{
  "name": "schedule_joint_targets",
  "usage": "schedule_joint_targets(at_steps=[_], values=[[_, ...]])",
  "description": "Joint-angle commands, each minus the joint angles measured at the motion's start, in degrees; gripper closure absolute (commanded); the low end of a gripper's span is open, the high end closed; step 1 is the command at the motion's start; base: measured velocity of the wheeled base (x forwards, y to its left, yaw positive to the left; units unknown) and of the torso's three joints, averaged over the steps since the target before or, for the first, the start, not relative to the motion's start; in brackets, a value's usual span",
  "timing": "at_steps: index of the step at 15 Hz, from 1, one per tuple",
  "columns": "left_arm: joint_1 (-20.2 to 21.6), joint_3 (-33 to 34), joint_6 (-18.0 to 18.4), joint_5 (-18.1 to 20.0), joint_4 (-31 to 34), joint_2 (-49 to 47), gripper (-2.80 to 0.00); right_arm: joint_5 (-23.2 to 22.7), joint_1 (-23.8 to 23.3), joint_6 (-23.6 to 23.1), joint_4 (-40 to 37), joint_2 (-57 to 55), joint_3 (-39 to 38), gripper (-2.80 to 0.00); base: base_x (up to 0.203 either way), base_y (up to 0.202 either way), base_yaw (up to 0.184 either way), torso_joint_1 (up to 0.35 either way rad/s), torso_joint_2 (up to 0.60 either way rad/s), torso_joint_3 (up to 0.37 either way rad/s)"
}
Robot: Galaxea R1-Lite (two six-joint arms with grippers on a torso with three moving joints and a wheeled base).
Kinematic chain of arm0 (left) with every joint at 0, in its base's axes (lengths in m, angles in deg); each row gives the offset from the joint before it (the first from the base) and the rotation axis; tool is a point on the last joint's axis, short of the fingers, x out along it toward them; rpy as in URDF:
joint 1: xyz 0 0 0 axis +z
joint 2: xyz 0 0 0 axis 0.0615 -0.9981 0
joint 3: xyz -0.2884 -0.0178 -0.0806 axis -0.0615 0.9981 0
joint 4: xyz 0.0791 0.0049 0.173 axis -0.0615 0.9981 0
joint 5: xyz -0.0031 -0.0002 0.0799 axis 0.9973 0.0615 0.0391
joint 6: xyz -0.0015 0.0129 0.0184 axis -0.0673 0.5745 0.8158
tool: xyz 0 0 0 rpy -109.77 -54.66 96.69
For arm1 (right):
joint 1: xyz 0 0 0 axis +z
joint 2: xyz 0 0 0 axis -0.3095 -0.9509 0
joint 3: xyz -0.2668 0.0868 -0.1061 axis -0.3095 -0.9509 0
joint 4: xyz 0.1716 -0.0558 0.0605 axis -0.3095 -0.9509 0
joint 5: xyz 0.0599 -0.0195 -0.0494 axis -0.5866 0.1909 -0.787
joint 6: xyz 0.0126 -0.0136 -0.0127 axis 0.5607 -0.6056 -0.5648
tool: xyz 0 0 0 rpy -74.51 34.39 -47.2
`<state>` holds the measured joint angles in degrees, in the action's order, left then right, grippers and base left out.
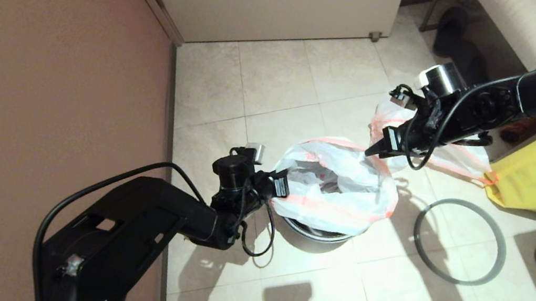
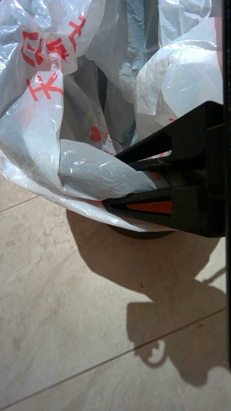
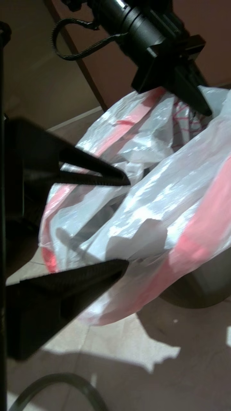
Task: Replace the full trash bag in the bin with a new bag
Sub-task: Put the new garbage bag on the trash can
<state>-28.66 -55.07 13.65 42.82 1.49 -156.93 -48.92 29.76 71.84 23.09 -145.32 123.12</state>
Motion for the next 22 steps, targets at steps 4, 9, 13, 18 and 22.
schedule_joint_targets(at_steps=[4, 9, 13, 18, 22], values=[[-0.33, 0.12, -0.03, 0.01, -0.08, -0.52, 0.00, 0.03, 0.85, 0.12, -2.09, -6.11, 6.89, 0.00, 0.000, 0.000, 0.000, 0.000, 0.00, 0.000], [-0.91, 0.30, -0.03, -0.06, -0.14, -0.96, 0.00, 0.28, 1.03, 0.04, -2.76, -9.77, 12.48, 0.00, 0.000, 0.000, 0.000, 0.000, 0.00, 0.000], [-1.06, 0.30, 0.06, 0.01, -0.14, -1.05, 0.00, 3.22, 1.25, -0.16, 0.49, -13.19, 16.14, 0.00, 0.000, 0.000, 0.000, 0.000, 0.00, 0.000], [-1.06, 0.45, 0.06, 0.01, -0.30, -0.97, 0.00, 5.77, 0.83, -1.00, 5.27, -14.25, 16.14, 0.00, 0.000, 0.000, 0.000, 0.000, 0.00, 0.000], [-1.13, 0.63, 0.06, 0.01, -0.41, -0.96, 0.00, 7.63, 0.84, -2.30, 4.84, -17.27, 16.14, 0.00, 0.000, 0.000, 0.000, 0.000, 0.00, 0.000]])
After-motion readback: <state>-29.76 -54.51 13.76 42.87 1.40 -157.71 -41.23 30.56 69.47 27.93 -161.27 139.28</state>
